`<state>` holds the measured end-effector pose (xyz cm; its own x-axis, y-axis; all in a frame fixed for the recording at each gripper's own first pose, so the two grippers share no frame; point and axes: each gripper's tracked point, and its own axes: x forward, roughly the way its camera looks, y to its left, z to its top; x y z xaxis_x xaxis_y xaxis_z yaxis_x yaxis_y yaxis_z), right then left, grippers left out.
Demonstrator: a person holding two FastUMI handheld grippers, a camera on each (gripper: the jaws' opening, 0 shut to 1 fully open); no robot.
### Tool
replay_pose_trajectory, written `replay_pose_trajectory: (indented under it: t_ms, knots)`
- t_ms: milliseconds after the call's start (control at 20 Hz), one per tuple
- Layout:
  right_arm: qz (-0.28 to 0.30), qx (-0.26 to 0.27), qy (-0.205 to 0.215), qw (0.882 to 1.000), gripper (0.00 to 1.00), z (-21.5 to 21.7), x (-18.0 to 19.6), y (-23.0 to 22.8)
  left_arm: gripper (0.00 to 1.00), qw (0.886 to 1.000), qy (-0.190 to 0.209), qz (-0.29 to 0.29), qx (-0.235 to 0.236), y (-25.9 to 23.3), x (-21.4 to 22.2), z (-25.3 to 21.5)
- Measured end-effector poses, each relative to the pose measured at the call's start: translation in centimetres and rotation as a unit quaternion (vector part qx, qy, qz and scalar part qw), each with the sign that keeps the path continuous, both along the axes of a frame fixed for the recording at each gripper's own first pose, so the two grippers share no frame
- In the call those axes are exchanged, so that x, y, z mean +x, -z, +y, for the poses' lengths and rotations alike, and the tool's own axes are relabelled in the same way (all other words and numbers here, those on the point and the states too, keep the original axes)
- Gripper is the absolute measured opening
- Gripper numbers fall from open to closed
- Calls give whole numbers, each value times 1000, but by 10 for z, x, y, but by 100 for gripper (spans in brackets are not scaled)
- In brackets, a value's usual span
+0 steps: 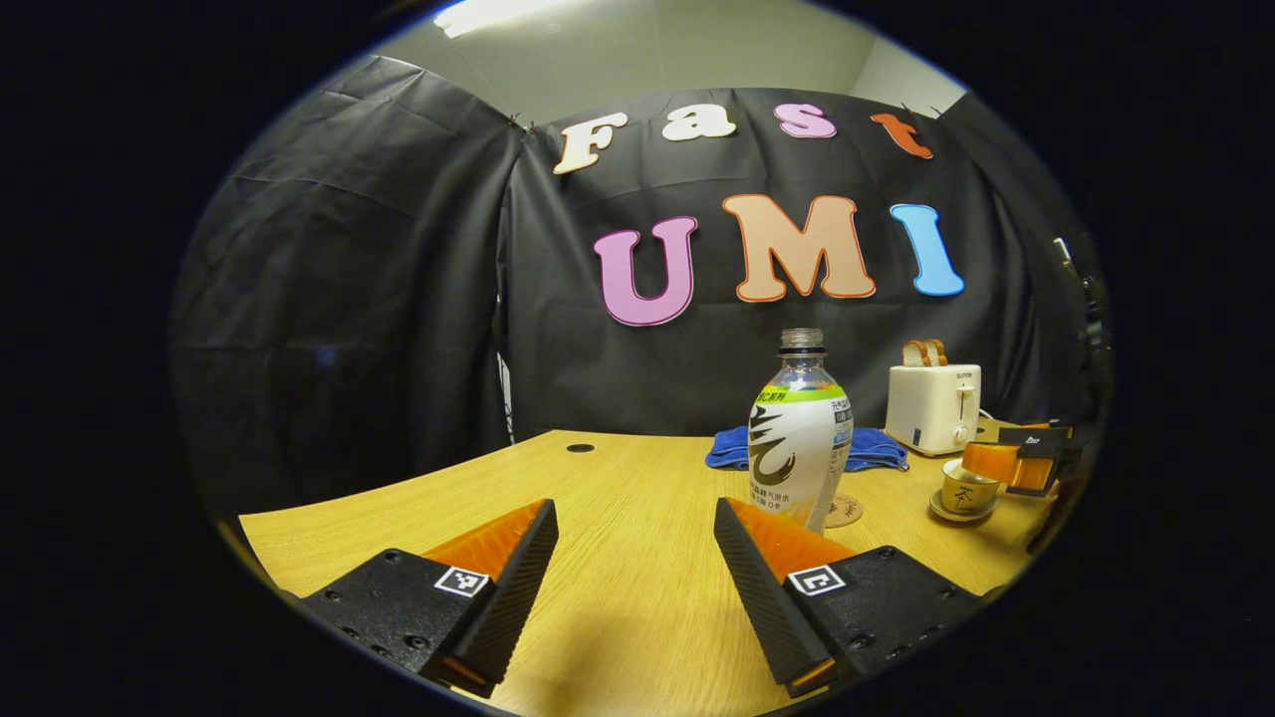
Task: Open the teacup lid with one hand, grasp the water bottle and pour water into the teacup with the other hand; after pouring, place the water bottle on the coaster and then close the teacup lid.
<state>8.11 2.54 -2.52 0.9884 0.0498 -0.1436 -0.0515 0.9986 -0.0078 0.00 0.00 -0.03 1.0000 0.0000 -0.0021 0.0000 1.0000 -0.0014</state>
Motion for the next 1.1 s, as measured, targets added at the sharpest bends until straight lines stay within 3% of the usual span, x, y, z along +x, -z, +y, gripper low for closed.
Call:
replay_pose_trajectory:
  t_ms: [50,200,400,500,550,600,700,900,1100]
  knots:
    - [0,-1,1,1000,97,0,2,2,93,1000,0,0,0,0,0,0]
    - [3,-1,8,1000,81,-3,9,2,93,1000,0,0,0,0,0,0]
    - [30,-8,5,1000,80,-1,25,11,93,1000,0,0,0,0,0,0]
    - [25,-16,5,1000,58,1,21,9,93,1000,0,0,0,0,0,0]
    - [23,-23,4,999,59,3,17,4,93,1000,0,0,0,0,0,0]
    - [22,-27,8,999,45,0,20,8,93,1000,0,0,0,0,0,0]
    - [20,-31,10,999,37,0,21,7,93,1000,0,0,0,0,0,0]
    - [21,-14,6,1000,31,-1,20,7,93,1000,0,0,0,0,0,0]
    - [-2,5,7,1000,32,-4,17,-1,93,1000,0,0,0,0,0,0]
